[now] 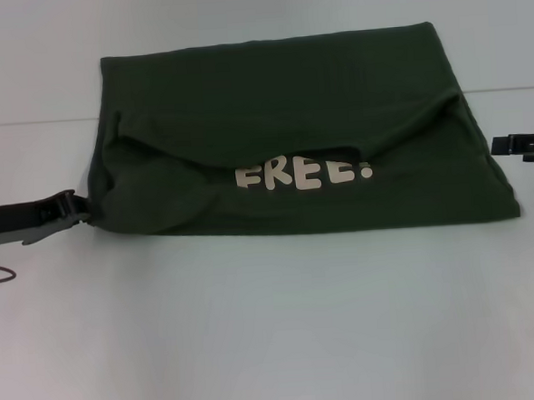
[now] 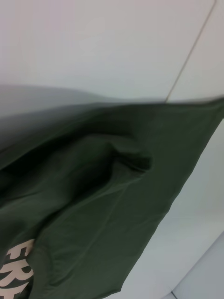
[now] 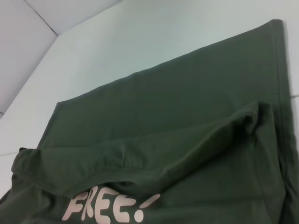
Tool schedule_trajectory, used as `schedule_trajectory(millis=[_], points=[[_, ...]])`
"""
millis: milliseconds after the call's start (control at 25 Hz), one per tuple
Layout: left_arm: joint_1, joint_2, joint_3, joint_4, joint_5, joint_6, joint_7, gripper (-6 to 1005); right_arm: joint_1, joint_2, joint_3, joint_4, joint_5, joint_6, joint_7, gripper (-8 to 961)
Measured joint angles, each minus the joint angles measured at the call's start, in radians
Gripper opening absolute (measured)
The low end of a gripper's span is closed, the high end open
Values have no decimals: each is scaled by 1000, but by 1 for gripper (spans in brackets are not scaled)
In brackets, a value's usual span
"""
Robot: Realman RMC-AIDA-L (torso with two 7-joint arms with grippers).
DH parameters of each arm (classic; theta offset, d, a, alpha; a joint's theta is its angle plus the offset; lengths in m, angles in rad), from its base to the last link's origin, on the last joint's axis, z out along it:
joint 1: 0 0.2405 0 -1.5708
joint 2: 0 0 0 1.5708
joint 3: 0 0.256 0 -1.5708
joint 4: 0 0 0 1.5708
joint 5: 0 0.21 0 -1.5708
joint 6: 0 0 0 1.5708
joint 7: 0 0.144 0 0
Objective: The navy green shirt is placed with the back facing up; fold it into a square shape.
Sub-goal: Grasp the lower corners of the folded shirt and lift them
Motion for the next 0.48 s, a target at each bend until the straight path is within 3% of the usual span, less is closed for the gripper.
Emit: schedule_trajectory(millis=[480], points=[[-2,3,0,-3,2,-13,-7,32,-12,5,3,5,3,0,-5,768]])
